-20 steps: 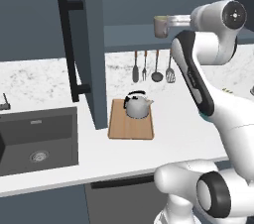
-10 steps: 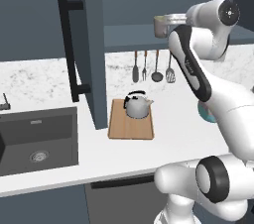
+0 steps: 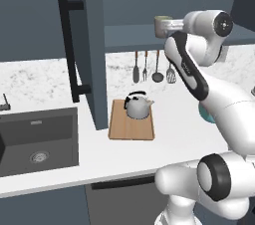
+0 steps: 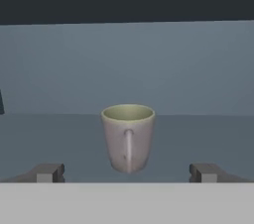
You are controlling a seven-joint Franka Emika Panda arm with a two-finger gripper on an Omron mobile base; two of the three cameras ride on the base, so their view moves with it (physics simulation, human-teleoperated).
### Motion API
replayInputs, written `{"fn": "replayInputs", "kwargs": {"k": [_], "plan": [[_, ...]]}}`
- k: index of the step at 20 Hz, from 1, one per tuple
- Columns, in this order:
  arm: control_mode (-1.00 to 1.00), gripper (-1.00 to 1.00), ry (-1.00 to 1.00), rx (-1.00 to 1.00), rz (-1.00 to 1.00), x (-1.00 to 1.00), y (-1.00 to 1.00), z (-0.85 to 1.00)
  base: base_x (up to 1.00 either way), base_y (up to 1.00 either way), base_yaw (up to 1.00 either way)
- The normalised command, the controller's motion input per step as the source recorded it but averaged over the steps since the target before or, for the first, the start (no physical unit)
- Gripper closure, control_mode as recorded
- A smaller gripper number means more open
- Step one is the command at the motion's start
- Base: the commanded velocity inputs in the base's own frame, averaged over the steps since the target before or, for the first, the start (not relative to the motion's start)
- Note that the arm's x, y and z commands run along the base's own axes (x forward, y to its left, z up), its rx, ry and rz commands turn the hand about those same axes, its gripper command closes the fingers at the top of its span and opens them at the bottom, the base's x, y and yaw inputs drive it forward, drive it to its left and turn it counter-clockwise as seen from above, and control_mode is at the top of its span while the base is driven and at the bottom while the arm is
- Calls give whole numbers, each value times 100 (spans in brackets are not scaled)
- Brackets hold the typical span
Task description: Pick the kettle from the counter and place it on the tray. Then pick the mug from the cabinet and place it on the tray. Then close the cabinet doors.
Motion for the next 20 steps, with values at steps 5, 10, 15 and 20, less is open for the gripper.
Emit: {"fn": "replayInputs", "kwargs": {"k": [5,10,15,20], "plan": [[-100,-100,-1,0,4,19,0,-7,0,0,0],[-100,-100,-1,1,7,16,-1,0,0,0,0],[-100,-100,0,0,6,16,-3,0,0,0,0],[-100,-100,0,0,4,20,-2,-3,0,0,0]]}}
